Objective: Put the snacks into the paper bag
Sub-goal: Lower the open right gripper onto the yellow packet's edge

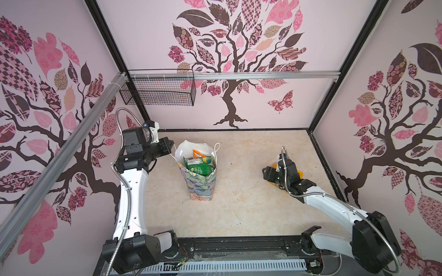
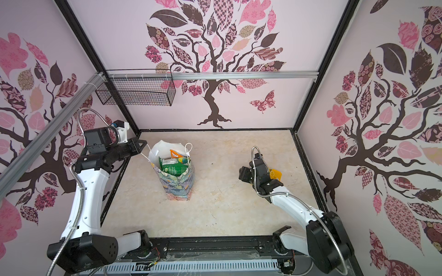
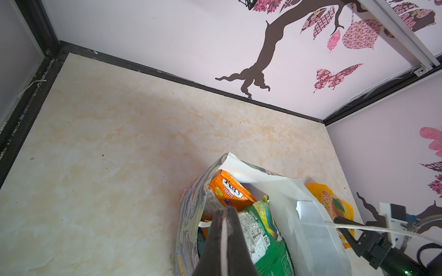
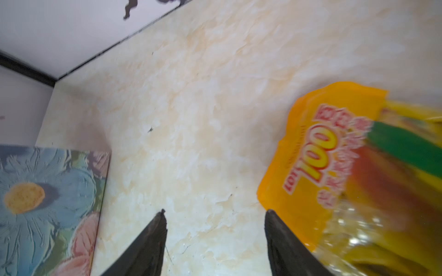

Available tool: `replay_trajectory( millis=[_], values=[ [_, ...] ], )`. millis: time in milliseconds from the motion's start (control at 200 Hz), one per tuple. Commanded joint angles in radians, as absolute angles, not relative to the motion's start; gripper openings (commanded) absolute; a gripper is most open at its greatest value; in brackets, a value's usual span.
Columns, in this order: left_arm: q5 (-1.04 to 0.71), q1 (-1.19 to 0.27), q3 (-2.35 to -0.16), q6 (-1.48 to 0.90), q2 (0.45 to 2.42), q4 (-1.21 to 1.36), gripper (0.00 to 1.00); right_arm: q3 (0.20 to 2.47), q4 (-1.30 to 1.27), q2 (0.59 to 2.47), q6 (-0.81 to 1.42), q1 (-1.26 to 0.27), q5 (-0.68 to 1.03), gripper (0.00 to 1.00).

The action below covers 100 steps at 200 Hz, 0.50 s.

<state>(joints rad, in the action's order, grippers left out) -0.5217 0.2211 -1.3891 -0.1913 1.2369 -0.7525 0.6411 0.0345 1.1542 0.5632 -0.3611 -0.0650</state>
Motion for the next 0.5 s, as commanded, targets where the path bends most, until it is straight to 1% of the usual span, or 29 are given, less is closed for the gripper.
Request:
replay_trajectory(
  millis=[0, 100, 215, 290, 375, 495],
  values=[
    [-0.543, 0.226, -1.365, -0.197, 1.231, -0.721, 0.00, 0.621, 0.086, 1.079, 0.538, -0.188, -0.075, 0.70],
    [-0.550, 0.226, -1.364, -0.202, 1.230, -0.714, 0.00, 0.581, 0.043, 1.051, 0.591, -0.036, -0.004, 0.74],
    [-0.550, 0.226, -1.362, -0.202, 1.232, -0.715, 0.00, 0.502, -0.036, 1.026, 0.677, 0.074, 0.078, 0.75],
    [-0.550, 0.226, -1.363, -0.201, 1.232, -0.715, 0.00, 0.478, -0.065, 1.046, 0.691, 0.107, 0.107, 0.75],
    [-0.558, 0.226, -1.362, -0.203, 1.231, -0.712, 0.00, 0.479, -0.088, 1.092, 0.681, 0.109, 0.122, 0.76],
    [-0.560, 0.226, -1.364, -0.203, 1.228, -0.712, 0.00, 0.502, -0.133, 1.189, 0.660, 0.109, 0.210, 0.76]
  ],
)
